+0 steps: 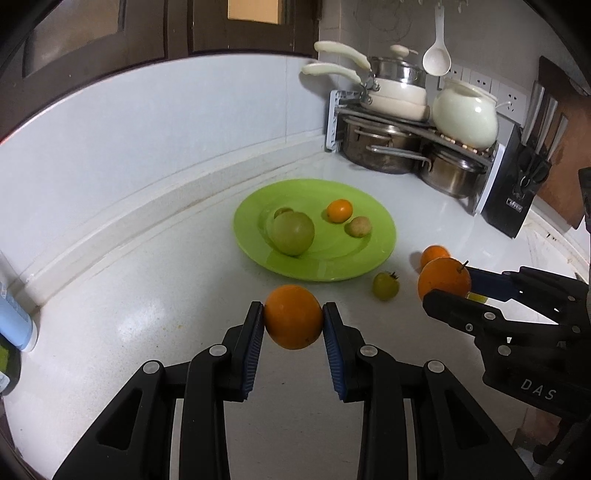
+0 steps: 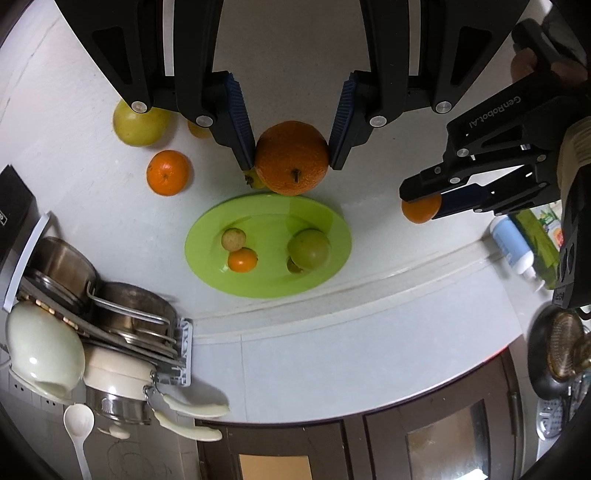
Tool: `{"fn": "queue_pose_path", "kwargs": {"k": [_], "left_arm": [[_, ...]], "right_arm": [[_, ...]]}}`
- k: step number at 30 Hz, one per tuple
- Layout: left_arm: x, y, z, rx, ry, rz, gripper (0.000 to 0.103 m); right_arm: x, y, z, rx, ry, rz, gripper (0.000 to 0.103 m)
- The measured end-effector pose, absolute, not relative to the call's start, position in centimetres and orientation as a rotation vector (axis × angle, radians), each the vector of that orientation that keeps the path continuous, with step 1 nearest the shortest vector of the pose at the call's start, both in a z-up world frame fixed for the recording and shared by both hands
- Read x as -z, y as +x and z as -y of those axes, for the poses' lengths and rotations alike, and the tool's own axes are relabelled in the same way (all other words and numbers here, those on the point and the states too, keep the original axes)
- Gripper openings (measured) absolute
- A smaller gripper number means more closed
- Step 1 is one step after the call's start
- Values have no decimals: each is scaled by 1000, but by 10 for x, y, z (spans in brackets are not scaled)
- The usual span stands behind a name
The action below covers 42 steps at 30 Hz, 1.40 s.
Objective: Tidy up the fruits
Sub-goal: 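Carry the orange with left tool over the plate while right tool carries the orange tomato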
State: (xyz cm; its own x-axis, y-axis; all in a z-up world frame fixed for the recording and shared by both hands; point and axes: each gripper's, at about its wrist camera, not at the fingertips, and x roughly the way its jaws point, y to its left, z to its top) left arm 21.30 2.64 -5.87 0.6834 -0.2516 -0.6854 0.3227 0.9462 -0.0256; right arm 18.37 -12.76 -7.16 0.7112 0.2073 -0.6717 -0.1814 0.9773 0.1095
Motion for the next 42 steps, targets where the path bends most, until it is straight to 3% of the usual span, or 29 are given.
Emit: {"fn": "queue_pose_path", "kwargs": {"k": [24,42], "left_arm": [[-12,254,15,300,135,-618,32],[-7,326,27,293,155,-684,32]], "right_arm": [[5,238,162,-324,-36,-656,42],[4,329,161,-395,-125,-733,42]]}}
